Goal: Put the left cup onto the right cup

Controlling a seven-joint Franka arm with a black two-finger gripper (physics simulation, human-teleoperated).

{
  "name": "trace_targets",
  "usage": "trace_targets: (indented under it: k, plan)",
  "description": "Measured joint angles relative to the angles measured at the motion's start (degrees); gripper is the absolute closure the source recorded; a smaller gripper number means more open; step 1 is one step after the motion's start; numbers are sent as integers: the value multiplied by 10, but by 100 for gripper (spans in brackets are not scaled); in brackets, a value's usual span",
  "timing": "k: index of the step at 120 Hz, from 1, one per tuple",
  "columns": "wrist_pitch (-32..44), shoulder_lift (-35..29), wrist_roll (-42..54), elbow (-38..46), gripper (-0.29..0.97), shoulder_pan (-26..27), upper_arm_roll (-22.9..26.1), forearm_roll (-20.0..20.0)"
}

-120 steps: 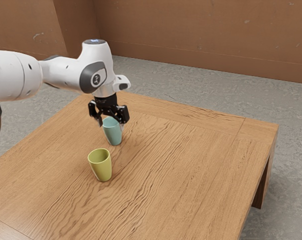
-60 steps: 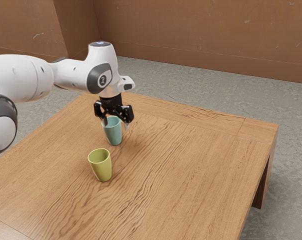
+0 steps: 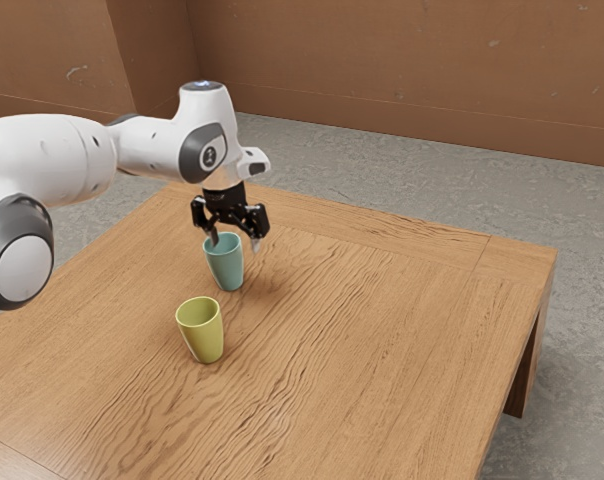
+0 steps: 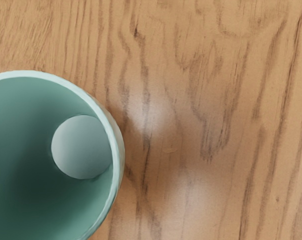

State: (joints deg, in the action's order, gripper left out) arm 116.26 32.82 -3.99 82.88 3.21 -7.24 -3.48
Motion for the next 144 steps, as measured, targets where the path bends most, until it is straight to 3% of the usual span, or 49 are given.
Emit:
trace_targets:
  k: [47, 100, 144]
  plan:
    - [-27, 71, 5, -88, 2, -13, 11, 0]
    - [-38, 85, 7, -89, 6, -14, 11, -8]
    - [-41, 85, 8, -83, 38, -15, 8, -11]
